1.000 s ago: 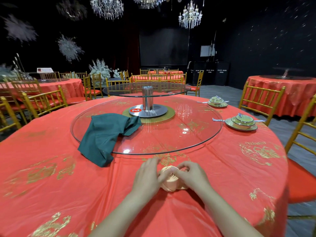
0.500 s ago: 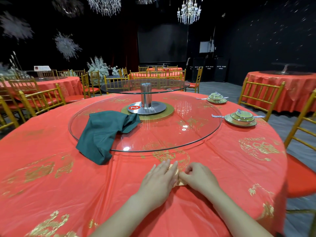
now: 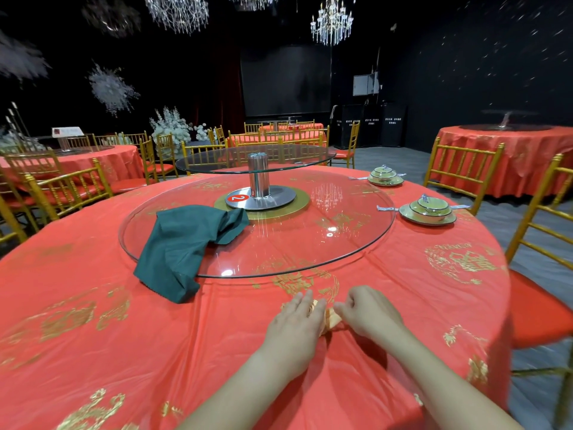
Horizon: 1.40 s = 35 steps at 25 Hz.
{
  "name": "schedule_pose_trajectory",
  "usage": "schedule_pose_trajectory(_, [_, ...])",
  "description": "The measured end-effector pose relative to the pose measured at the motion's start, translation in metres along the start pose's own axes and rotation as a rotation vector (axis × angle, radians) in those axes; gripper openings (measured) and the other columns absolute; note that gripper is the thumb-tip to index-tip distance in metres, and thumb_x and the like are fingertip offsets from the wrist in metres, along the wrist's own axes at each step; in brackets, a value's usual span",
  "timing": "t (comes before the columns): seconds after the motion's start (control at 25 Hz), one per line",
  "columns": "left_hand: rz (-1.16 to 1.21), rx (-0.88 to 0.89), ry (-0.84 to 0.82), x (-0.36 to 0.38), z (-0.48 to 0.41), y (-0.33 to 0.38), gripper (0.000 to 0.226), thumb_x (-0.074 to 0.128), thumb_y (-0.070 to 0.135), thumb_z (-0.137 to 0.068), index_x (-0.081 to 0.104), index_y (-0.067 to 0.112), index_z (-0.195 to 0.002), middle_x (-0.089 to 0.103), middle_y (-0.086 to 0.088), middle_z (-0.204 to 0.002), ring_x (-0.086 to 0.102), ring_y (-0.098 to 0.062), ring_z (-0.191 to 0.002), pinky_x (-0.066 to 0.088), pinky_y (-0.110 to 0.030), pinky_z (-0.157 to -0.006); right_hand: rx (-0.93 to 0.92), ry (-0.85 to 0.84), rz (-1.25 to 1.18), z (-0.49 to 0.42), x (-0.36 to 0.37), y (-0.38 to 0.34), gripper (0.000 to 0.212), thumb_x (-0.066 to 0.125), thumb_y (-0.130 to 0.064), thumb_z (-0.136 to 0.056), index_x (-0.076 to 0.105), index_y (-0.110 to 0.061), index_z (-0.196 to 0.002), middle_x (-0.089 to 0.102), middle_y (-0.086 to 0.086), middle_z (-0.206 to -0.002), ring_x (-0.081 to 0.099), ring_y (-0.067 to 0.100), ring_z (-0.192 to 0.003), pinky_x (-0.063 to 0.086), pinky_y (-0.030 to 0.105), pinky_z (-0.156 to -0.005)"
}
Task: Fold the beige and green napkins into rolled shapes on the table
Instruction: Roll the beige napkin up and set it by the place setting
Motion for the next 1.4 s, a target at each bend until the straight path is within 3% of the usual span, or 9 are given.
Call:
schedule_pose_trajectory(0.16, [0.014, 0.012, 0.162, -0.002, 0.001, 0.004, 0.052, 0.029, 0.027, -0.090, 0.042, 0.019, -0.139, 0.033, -0.005, -0.150, 0.039, -0.028, -0.135, 0.039, -0.039, -0.106, 0.030, -0.031, 0.088, 0.007, 0.002, 0.003, 0.022, 0.055, -0.041, -0.086, 0.050, -0.023, -0.073, 0.067, 0.005, -0.103, 0.060, 0.029, -0.101, 0.041, 0.033, -0.070])
schedule_pose_trajectory(0.28, [0.128, 0.030, 0.049, 0.001, -0.002, 0.000, 0.062, 0.027, 0.034, -0.096, 0.003, 0.015, -0.150, 0.007, -0.003, -0.159, 0.008, -0.020, -0.146, 0.013, -0.037, -0.118, -0.191, 0.111, 0.008, 0.011, -0.001, -0.012, 0.033, 0.055, -0.030, -0.088, 0.051, -0.019, -0.120, 0.059, 0.002, -0.120, 0.053, 0.023, -0.115, 0.039, 0.032, -0.092])
schedule_pose_trajectory(0.4, [0.605, 0.021, 0.006, -0.013, 0.002, -0.005, 0.097, 0.058, 0.024, -0.085, -0.014, 0.010, -0.148, 0.025, 0.010, -0.149, 0.029, -0.001, -0.135, 0.027, -0.021, -0.110, -0.403, 0.033, -0.360, 0.022, -0.002, -0.041, 0.049, 0.041, -0.015, -0.096, 0.031, -0.010, -0.144, 0.041, 0.004, -0.144, 0.038, 0.016, -0.133, 0.027, 0.021, -0.107])
schedule_pose_trajectory(0.56, [1.118, -0.212, -0.008, -0.026, 0.013, -0.029, 0.077, 0.057, 0.005, -0.085, 0.010, 0.014, -0.146, 0.037, 0.011, -0.136, 0.040, 0.014, -0.113, 0.033, 0.000, -0.086, -0.552, -0.134, -0.173, 0.033, 0.023, -0.040, 0.056, 0.031, -0.027, -0.100, 0.007, -0.017, -0.150, 0.017, -0.003, -0.156, 0.013, 0.009, -0.144, 0.005, 0.013, -0.111])
schedule_pose_trajectory(0.64, [1.086, -0.355, 0.122, -0.026, 0.012, -0.051, 0.054, 0.049, 0.003, -0.090, 0.031, 0.008, -0.141, 0.044, -0.008, -0.140, 0.043, -0.009, -0.124, 0.035, -0.016, -0.099, -0.572, -0.116, -0.094, 0.029, 0.030, -0.034, 0.065, 0.030, -0.045, -0.093, 0.008, -0.021, -0.150, 0.019, -0.005, -0.156, 0.012, 0.010, -0.144, 0.008, 0.020, -0.115])
schedule_pose_trajectory(0.76, [0.869, -0.396, 0.120, -0.024, 0.007, -0.059, 0.020, 0.049, 0.026, -0.093, 0.063, 0.011, -0.097, 0.063, -0.007, -0.089, 0.056, -0.016, -0.081, 0.045, -0.039, -0.083, -0.610, -0.059, -0.072, 0.025, 0.037, -0.034, 0.082, 0.023, -0.060, -0.076, 0.017, -0.024, -0.149, 0.025, -0.009, -0.152, 0.019, 0.011, -0.141, 0.015, 0.023, -0.114])
schedule_pose_trajectory(1.0, [0.653, -0.500, -0.120, -0.026, -0.002, -0.049, 0.038, 0.051, 0.031, -0.093, 0.043, 0.017, -0.059, 0.044, 0.001, -0.057, 0.039, -0.013, -0.051, 0.030, -0.027, -0.050, -0.615, -0.014, -0.020, 0.037, 0.044, -0.035, 0.078, 0.027, -0.060, -0.079, 0.020, -0.026, -0.148, 0.014, -0.011, -0.155, 0.004, 0.007, -0.143, 0.005, 0.022, -0.114])
schedule_pose_trajectory(1.16, [0.314, -0.528, -0.129, -0.032, 0.005, -0.054, 0.024, 0.051, 0.037, -0.091, 0.062, 0.015, -0.090, 0.066, -0.009, -0.095, 0.062, -0.027, -0.091, 0.044, -0.030, -0.074, -0.613, 0.071, 0.002, 0.039, 0.046, -0.035, 0.070, 0.029, -0.059, -0.083, 0.030, -0.026, -0.145, 0.019, -0.007, -0.155, 0.008, 0.010, -0.144, -0.008, 0.028, -0.111])
schedule_pose_trajectory(1.4, [0.089, -0.498, -0.099, -0.022, 0.009, -0.059, 0.034, 0.042, 0.042, -0.091, 0.059, 0.017, -0.108, 0.058, -0.009, -0.123, 0.047, -0.031, -0.120, 0.038, -0.038, -0.093, -0.580, 0.020, 0.038, 0.040, 0.043, -0.033, 0.074, 0.020, -0.062, -0.080, 0.016, -0.033, -0.148, 0.007, -0.012, -0.157, -0.003, 0.006, -0.144, -0.014, 0.021, -0.108])
Point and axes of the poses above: each hand's wrist, its own z-axis away from the middle knuckle, its own x-axis out of the palm, y = z × x, the point moved 2 cm from there along -z, towards the middle knuckle
